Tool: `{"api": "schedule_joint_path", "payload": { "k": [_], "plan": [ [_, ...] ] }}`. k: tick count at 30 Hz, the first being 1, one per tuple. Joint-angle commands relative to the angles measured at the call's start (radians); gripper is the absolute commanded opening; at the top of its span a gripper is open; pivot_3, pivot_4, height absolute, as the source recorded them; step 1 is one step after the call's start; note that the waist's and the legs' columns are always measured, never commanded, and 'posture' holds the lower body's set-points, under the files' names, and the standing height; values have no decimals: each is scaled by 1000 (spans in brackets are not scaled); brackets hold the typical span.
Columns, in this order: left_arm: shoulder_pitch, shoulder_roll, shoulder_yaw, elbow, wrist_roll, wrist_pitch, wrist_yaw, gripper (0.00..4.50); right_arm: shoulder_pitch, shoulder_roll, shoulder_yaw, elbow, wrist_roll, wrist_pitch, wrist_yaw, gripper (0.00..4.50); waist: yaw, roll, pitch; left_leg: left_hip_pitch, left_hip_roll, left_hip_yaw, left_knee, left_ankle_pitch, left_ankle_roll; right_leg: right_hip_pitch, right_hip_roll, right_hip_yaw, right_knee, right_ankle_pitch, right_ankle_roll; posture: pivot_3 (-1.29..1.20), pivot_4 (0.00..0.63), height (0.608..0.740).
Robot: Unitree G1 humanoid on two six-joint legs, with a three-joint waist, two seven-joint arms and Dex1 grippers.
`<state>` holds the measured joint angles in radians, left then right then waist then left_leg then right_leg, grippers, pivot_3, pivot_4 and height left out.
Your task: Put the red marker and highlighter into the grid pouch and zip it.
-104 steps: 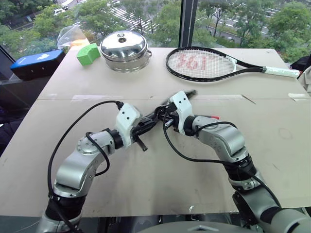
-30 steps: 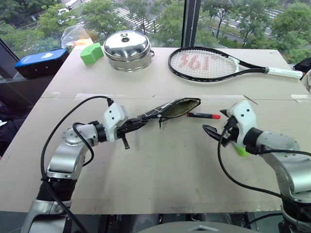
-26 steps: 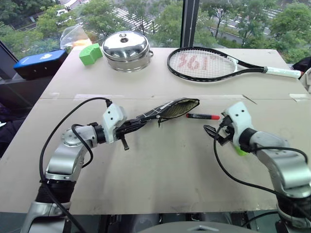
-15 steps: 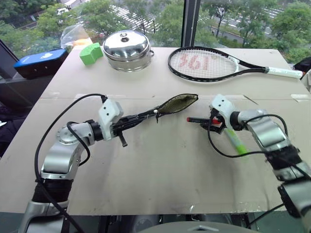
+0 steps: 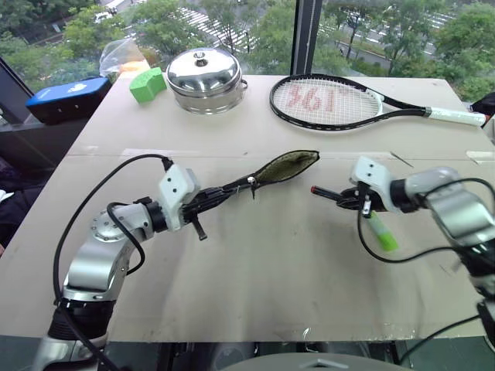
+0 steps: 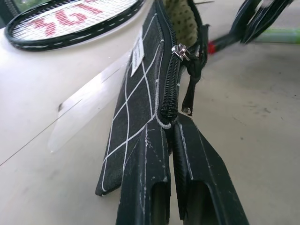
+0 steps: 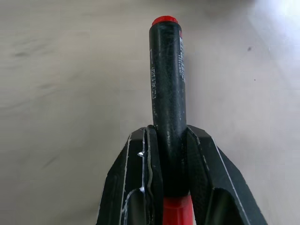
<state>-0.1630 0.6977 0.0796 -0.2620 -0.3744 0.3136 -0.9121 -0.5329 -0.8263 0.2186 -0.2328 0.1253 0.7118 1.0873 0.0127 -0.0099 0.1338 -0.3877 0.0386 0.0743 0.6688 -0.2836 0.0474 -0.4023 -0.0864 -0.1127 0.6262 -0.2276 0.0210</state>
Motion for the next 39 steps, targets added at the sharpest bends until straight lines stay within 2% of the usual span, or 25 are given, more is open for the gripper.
{"api": "schedule_joint_path", "payload": {
  "k": [1, 4, 7, 13, 17, 21, 22, 24, 28, 32, 34, 36, 39],
  "plan": [
    [-27, -1, -20, -15, 19, -46, -10, 0, 18, -84, -81, -244, 2, 93, -43, 211, -1, 0, 0, 1, 0, 0, 0, 0, 0, 0, 0, -1, 0, 0, 0, 0, 150, 740],
    [-56, -5, -57, 14, 52, -82, -19, 0, -10, -134, -64, -328, -36, 127, -84, 211, 1, -1, 0, 1, 0, 0, 0, -2, 3, 0, 0, -2, 0, 0, 0, 0, 150, 740],
    [-81, -14, -89, 35, 77, -111, -27, 0, -76, -141, 11, -341, -86, 128, -109, 211, 0, 0, 0, 1, 0, 1, 0, -2, 3, 0, 1, -2, 0, 0, 0, 0, 150, 740],
    [-105, -37, -134, 35, 101, -142, -32, 0, -256, -77, 253, -243, -255, 63, -111, 211, -1, 0, 0, 1, 0, 1, 0, 0, 0, 0, 4, -1, 0, 0, 0, 0, 150, 740],
    [-101, -45, -153, 22, 122, -161, -25, 0, -363, 11, 393, -144, -374, -7, -107, 211, -2, 0, 0, 1, 0, 1, 0, 0, 0, 0, 5, -1, 0, 0, 0, 0, 150, 740],
    [-94, -56, -156, 13, 121, -159, -13, 0, -387, 53, 460, -45, -437, -128, -72, 211, 1, -1, 0, 0, 0, 2, 1, 0, 0, 0, 5, -1, 0, 0, 0, 0, 150, 740],
    [-91, -59, -153, 12, 117, -154, -9, 0, -377, 60, 446, -38, -437, -139, -79, 1011, 2, -1, 0, 0, 0, 1, 1, 0, 0, 0, 5, -1, 0, 0, 0, 0, 150, 740],
    [-81, -62, -140, 19, 107, -142, 0, 0, -352, 87, 347, -92, -353, -59, -67, 1637, 1, -1, 0, 0, -1, 1, 1, 0, 0, 0, 5, -1, 0, 0, 0, 0, 150, 740],
    [-64, -64, -127, 23, 96, -135, 10, 0, -271, 149, 57, -265, -130, 241, -28, 1637, 1, -1, 0, 0, 0, 1, 1, 0, 0, 0, 5, -1, 0, 0, 0, 0, 150, 740],
    [-55, -73, -118, 35, 85, -137, 15, 0, -123, 102, -167, -431, -11, 468, -36, 1637, 6, -3, -1, 0, 0, -3, 1, 0, 0, 2, 4, -5, -1, 0, 0, 0, 150, 740],
    [-54, -76, -117, 46, 87, -145, 11, 0, -33, 70, -228, -495, 12, 542, -64, 1637, 4, -3, -1, 1, -1, -3, 1, -1, 1, 4, 1, -6, -1, 0, 0, 0, 150, 740],
    [-63, -76, -116, 59, 87, -147, 2, 0, 119, 36, -256, -545, -2, 581, -123, 1637, 3, -2, -1, 1, -1, -3, 1, -2, 3, 5, -2, -5, -2, 0, 0, 0, 150, 740],
    [-78, -75, -119, 79, 89, -153, -14, 0, 308, 98, -273, -523, -64, 603, -298, 1637, 3, -3, -1, 2, -1, -3, 1, -2, 3, 5, -2, -4, -1, 0, 0, 0, 150, 740]
  ]
}}
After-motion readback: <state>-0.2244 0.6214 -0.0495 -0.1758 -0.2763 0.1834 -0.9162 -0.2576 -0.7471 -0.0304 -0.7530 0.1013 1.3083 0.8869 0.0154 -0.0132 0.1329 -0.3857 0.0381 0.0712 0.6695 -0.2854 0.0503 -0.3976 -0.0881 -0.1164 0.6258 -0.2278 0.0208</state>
